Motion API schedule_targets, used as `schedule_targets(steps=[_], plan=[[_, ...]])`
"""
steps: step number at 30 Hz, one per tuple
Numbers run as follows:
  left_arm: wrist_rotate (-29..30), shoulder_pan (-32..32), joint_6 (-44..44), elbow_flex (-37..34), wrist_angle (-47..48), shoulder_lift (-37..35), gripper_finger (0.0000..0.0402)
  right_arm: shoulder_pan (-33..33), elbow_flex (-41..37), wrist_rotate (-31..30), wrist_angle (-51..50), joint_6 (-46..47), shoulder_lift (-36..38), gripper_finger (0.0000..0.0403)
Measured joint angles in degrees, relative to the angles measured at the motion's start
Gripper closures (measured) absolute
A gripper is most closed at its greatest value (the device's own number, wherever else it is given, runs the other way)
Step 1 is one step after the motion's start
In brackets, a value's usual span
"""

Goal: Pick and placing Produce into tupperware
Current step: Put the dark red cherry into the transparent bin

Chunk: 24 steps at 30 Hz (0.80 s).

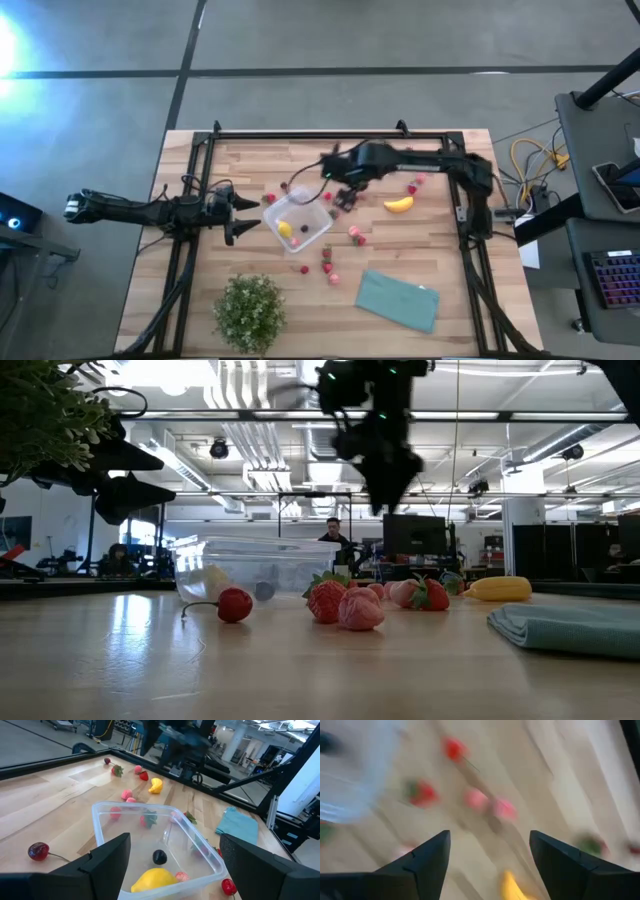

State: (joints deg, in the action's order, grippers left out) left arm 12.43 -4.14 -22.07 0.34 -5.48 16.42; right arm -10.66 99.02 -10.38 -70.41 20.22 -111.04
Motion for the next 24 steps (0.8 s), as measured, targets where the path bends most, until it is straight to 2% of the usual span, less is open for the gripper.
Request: schedule_targets(steps=[7,12,14,18,24], plan=[[0.0,0.02,-0.02,0.0,-0.04,-0.04,0.0109,-10.78,-20.05,-0.37,3.89,8.35,15.45,0.0158],[0.0,0.0,-0.02,0.0,-0.02,0.02,0.0109,-18.48,-31.52,-5.97,9.96,17.59,26.1,0.0158],[0.0,0.0,-0.02,0.0,-0.03,0.02,0.0109,-20.99,-34.63,-6.35,13.55,20.33,28.93,0.0155],[0.0,0.0,0.0,0.0,-0.04,0.0,0.0109,-24.4,-38.39,-6.35,19.06,21.36,31.13,0.0152],[0.0,0.0,-0.02,0.0,-0.04,0.05,0.0109,-29.61,-40.85,-8.12,20.31,20.53,27.8,0.0168]])
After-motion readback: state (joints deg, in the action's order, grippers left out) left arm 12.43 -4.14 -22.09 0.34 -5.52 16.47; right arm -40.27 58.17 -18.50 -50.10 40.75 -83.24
